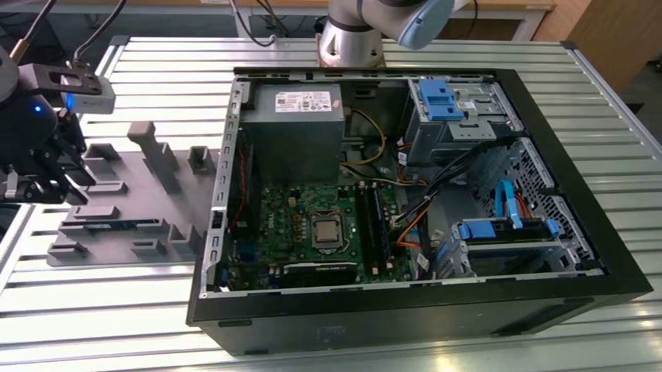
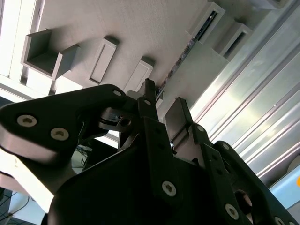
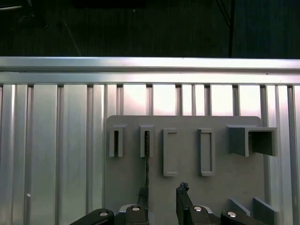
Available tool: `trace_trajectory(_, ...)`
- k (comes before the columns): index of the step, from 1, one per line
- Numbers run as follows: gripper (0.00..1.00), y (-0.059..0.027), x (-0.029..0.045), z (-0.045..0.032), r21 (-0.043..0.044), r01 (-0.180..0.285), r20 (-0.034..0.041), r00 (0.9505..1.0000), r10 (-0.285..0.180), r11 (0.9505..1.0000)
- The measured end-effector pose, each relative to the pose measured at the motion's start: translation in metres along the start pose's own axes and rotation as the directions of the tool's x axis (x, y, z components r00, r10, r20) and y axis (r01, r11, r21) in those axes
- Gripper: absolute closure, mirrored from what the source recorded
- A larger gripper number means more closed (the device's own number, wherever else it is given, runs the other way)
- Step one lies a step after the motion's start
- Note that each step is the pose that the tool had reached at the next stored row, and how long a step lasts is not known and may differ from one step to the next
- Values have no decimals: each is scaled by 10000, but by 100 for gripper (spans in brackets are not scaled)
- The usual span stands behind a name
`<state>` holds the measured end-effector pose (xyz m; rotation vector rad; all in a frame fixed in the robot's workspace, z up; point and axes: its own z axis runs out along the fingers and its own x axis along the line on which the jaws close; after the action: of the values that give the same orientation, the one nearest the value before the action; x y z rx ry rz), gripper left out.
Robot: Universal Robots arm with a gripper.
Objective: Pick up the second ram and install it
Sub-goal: 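Pick up the second ram and move it above second insertion slot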
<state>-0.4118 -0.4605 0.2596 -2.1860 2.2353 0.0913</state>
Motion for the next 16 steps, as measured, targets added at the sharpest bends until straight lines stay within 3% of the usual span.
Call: trace_trajectory(16,63,-2,7,56,4,-56,3,10000,56,10000)
